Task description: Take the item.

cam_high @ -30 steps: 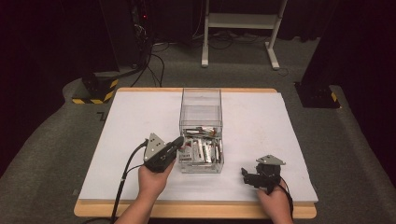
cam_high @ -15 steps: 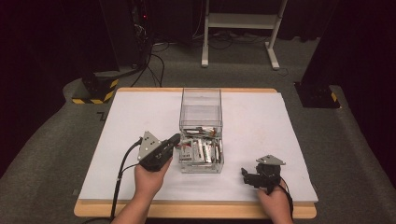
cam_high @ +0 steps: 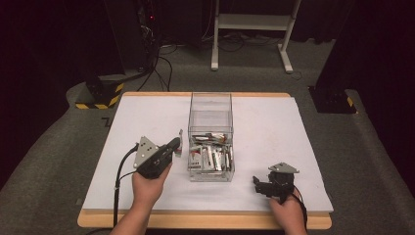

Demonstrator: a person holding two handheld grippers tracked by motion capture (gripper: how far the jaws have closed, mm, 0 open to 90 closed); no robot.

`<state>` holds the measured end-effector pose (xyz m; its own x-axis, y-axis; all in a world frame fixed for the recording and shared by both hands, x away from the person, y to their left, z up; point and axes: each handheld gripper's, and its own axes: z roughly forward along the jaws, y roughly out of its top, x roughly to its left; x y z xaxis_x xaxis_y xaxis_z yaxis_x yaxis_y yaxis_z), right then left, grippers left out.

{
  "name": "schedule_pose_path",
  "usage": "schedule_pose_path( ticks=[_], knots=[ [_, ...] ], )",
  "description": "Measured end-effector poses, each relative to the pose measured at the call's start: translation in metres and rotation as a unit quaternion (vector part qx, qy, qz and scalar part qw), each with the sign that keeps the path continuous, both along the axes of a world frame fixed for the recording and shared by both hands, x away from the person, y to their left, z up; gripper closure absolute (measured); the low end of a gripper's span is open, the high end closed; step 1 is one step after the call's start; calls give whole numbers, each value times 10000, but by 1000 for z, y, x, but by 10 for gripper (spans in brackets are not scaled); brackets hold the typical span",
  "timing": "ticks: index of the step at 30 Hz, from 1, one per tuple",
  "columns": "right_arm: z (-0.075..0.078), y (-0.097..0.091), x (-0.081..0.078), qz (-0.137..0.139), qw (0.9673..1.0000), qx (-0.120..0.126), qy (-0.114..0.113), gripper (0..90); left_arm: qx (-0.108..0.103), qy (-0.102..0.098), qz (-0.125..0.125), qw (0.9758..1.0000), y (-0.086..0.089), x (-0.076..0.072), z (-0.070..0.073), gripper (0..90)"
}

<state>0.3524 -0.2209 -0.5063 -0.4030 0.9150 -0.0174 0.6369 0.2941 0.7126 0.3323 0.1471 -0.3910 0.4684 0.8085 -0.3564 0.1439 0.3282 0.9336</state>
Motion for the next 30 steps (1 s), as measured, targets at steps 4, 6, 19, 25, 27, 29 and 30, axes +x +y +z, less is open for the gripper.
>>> schedule_pose_path(
  ticks=[4,6,19,25,27,29,30],
  knots=[
    [0,0,0,-3,10000,2,-2,96,19,20,41,10000,5,0,-2,894],
    [0,0,0,-3,10000,2,-1,96,27,20,71,10000,8,0,-2,894],
    [0,0,0,-1,10000,3,3,96,73,123,262,9996,25,5,-10,894],
    [0,0,0,-3,10000,1,-2,96,108,199,404,9989,35,9,-16,894],
    [0,0,0,1,10000,2,5,96,111,243,445,9987,40,12,-19,894],
    [0,0,0,1,10000,2,5,96,104,271,488,9984,43,15,-20,894],
    [0,0,0,2,10000,2,5,96,123,293,493,9983,46,16,-21,894]
  ],
)
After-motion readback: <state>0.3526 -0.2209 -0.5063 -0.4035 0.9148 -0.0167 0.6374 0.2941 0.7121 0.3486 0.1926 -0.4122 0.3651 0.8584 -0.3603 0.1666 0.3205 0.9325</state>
